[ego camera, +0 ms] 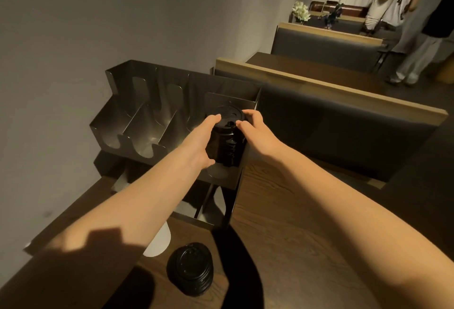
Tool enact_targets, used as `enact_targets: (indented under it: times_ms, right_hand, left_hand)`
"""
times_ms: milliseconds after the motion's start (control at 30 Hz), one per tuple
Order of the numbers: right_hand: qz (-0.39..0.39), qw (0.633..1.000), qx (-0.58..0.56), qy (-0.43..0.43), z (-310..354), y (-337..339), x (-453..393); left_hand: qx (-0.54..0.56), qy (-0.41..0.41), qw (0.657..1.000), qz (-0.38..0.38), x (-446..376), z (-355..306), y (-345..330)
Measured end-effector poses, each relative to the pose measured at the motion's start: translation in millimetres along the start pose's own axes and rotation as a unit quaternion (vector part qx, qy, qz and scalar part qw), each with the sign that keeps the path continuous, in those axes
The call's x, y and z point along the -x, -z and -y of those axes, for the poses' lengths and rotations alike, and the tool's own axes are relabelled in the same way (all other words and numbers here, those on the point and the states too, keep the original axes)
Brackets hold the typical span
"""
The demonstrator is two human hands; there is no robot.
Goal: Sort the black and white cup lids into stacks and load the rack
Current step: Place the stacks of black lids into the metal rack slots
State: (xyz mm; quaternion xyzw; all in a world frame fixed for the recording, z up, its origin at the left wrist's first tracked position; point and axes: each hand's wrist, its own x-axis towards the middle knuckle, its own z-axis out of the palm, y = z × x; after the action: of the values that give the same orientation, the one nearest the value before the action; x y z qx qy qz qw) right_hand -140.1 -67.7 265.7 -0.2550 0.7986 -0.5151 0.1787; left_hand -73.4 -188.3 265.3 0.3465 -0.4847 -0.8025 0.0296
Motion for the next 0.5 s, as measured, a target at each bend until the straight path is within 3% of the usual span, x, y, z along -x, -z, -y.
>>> enact_targets:
  times_ms: [167,500]
  right_hand:
    - [0.0,1.0,-0.011,0.01,-7,-3,0]
    - [-0.03,0.999,0.03,-0.014,-26,-6,-17]
  left_hand:
    - [-0.023,0.013,0.999,-0.019,-2,-6,-6]
    - [0.047,-0.003,0.998,-0.034,-10,14,-21]
